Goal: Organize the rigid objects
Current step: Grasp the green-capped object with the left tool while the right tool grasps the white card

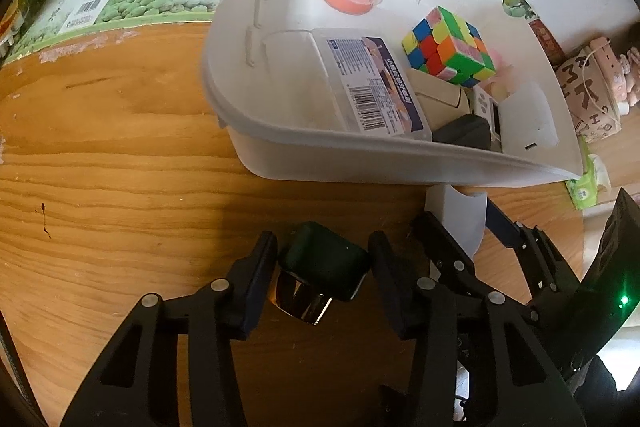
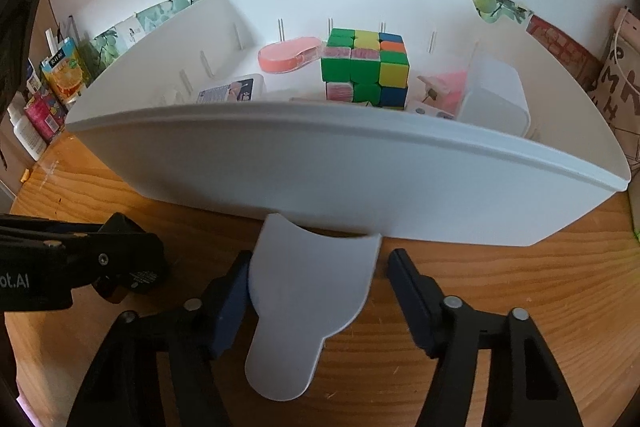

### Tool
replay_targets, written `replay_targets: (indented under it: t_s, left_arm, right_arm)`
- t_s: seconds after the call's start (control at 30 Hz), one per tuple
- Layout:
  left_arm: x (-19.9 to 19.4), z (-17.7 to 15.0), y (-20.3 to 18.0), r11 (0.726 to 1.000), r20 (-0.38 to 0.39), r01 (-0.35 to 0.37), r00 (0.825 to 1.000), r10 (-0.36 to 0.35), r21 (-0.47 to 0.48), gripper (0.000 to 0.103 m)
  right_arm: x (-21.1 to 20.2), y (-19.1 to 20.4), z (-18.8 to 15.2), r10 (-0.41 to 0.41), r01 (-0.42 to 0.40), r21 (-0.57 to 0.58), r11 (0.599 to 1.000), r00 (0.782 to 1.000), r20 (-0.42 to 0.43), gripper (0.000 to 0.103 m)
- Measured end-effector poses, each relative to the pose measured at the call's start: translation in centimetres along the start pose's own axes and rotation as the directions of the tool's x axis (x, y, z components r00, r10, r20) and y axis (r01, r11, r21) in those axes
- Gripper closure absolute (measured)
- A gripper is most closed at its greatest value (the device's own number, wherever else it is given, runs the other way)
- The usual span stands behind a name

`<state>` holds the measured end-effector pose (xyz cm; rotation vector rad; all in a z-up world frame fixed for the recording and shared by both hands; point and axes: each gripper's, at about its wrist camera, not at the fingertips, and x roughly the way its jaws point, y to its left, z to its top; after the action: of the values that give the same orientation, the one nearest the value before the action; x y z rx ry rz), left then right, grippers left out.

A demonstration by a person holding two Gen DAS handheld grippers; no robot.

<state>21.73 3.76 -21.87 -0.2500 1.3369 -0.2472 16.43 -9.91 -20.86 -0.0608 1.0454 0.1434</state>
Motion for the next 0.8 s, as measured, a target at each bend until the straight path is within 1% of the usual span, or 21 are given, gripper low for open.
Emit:
replay_targets:
  t_s: [0.03, 0.27, 0.4, 0.63, 0.8]
  left_arm:
    - [0.0, -0.1, 0.0, 1.000, 0.000, 0.001, 1.000, -0.001, 0.000, 0.052]
    - [-0.5, -0.5, 0.3, 1.000, -0.004, 0.008, 1.000, -0.008, -0.003, 0.053]
    - [-1.0, -0.9, 0.4, 1.000, -0.007, 0.020, 1.000, -0.020, -0.010, 0.053]
    - [-3.3, -1.9, 0.5, 1.000, 0.043, 0.024, 0.999, -0.024, -0.006, 0.053]
    - [-5.3, -2.7, 1.0, 1.000, 0.092, 0.015, 0.996, -0.014, -0.015, 0.053]
  right_arm:
    - [-0.1, 0.0, 0.0, 0.003, -0.003, -0.002, 1.000, 1.000, 0.001, 0.042]
    - [-0.1, 0.1, 0.3, 0.024, -0.024, -0.011, 1.000, 1.000, -0.012, 0.042]
    - [-0.5, 0.5, 0.2, 0.040, -0.041, -0.020, 0.999, 0.999, -0.005, 0.042]
    - [-2.1, 1.6, 0.1, 0.068, -0.066, -0.054, 0.996, 0.997, 0.025, 0.042]
    - [-3.7, 2.4, 0.4, 0.076, -0.070, -0.089, 0.994, 0.995, 0.065, 0.043]
